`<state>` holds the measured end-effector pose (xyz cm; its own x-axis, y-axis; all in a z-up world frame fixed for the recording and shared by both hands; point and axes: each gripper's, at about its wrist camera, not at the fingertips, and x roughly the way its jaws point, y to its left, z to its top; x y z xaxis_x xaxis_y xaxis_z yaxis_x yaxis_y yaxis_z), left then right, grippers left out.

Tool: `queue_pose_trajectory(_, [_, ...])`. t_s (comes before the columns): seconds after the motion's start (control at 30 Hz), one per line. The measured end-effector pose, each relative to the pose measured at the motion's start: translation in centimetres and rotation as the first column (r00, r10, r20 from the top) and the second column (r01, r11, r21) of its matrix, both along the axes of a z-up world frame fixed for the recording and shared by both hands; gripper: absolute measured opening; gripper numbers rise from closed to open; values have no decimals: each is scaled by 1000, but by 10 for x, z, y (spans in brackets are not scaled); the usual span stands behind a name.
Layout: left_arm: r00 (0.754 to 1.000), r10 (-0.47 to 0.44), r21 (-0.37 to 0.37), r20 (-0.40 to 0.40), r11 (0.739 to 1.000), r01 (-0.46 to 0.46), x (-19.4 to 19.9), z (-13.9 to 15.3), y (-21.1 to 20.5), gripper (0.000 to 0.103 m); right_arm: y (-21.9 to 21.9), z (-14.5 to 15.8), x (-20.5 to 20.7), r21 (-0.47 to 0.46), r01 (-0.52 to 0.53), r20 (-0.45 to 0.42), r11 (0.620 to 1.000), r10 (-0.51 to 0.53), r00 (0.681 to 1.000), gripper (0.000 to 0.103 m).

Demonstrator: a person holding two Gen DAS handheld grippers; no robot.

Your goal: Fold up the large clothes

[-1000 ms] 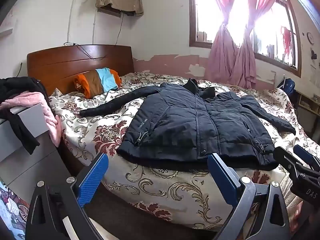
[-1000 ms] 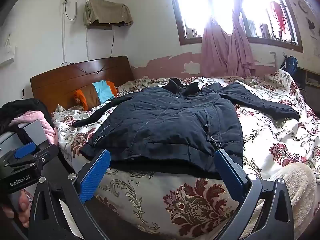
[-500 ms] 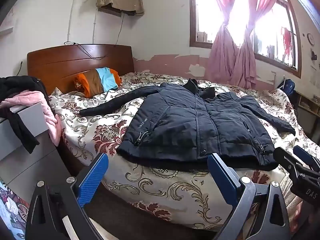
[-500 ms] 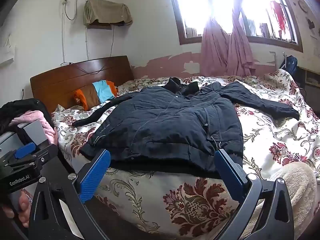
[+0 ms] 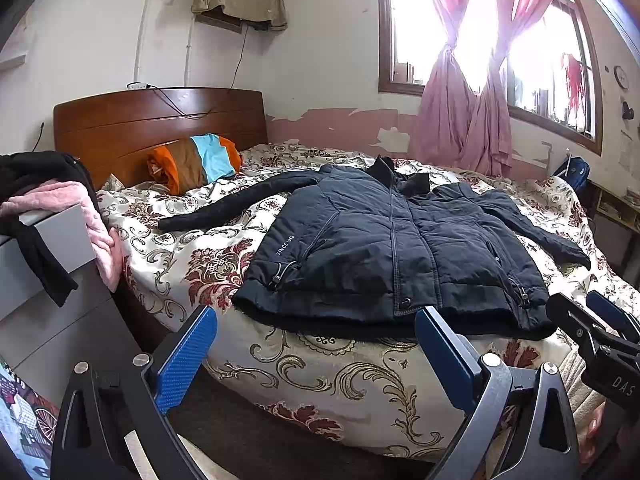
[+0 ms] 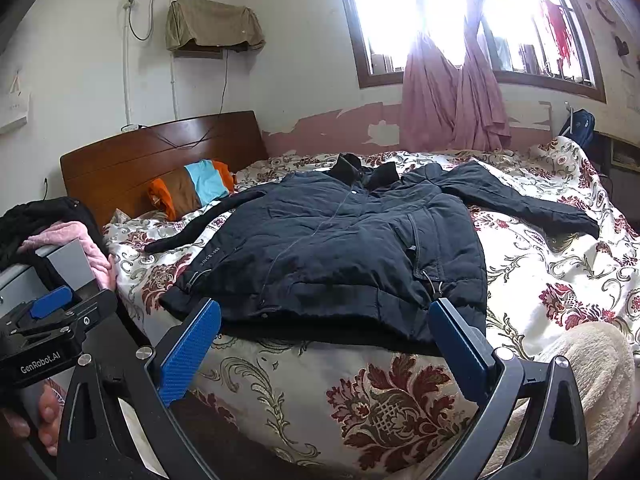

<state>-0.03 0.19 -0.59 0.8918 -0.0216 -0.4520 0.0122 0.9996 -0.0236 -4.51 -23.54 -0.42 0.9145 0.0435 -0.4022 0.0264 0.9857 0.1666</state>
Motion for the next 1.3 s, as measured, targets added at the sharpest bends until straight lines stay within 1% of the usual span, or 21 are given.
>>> queue_pose_trajectory(1.3, [1000,0,2,0,1000,0,0,0,-1,100,-1,-1,0,1,-1,-4,1000,1,1000,102])
